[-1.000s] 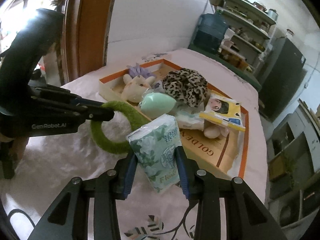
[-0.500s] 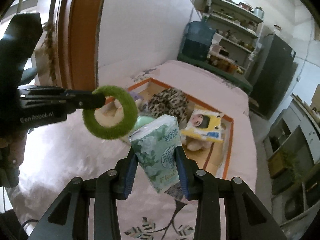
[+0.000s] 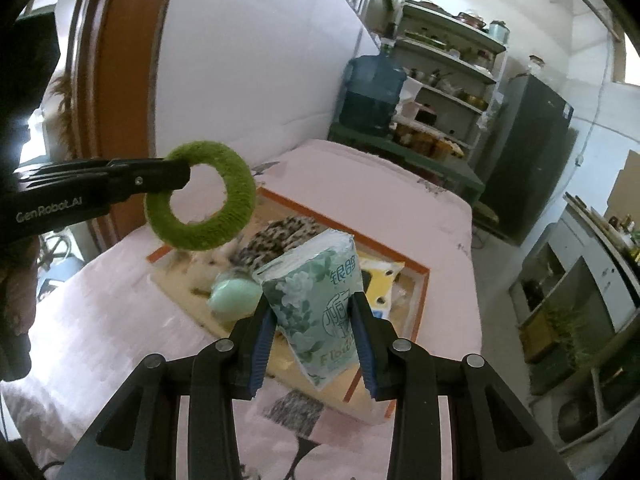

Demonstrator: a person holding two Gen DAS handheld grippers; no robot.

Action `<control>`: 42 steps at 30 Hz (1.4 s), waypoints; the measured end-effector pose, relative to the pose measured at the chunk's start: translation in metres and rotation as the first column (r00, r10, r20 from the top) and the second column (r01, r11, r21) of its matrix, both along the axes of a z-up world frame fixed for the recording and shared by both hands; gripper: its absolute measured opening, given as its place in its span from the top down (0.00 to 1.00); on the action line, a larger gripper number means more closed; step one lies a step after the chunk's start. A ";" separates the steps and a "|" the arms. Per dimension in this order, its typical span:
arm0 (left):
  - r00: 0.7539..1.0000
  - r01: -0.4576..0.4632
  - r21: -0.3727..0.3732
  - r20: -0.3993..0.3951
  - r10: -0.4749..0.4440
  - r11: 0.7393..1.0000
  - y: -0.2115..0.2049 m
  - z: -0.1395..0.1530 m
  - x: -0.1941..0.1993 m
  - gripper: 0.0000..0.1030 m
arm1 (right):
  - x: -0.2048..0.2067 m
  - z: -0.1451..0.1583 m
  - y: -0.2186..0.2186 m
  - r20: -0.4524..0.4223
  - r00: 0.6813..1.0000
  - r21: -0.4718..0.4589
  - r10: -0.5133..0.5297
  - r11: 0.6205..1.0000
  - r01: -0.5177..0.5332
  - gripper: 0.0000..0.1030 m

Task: Organize soft objects
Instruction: 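Carry the green ring with left tool while right tool carries the tissue pack over the box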

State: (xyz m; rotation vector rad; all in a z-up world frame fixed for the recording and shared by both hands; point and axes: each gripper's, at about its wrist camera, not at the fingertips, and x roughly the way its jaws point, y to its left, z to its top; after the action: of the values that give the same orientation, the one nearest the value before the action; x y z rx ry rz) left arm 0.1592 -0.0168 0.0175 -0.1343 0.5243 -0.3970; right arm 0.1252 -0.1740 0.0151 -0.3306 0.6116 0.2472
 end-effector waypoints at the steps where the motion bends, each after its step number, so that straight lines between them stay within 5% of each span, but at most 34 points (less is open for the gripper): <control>1: 1.000 -0.003 -0.001 0.003 0.003 1.000 -0.001 0.001 0.003 0.86 | 0.003 0.002 -0.002 0.000 1.000 0.002 -0.001 1.000 0.001 0.63; 19: 0.998 -0.057 0.027 -0.037 0.058 0.998 -0.005 0.007 0.071 0.86 | 0.089 0.012 -0.028 -0.095 0.995 0.116 -0.042 0.992 0.053 0.63; 42: 0.987 -0.094 0.082 -0.122 0.104 0.992 -0.010 -0.035 0.118 0.86 | 0.140 -0.027 -0.013 -0.163 0.986 0.061 -0.040 0.997 0.051 0.63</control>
State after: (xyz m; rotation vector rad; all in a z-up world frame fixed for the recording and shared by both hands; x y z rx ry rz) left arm 0.2772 -0.0267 -0.0175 -0.1123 0.6534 -0.2721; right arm 0.2649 -0.1871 -0.0124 -0.2346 0.7686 0.2510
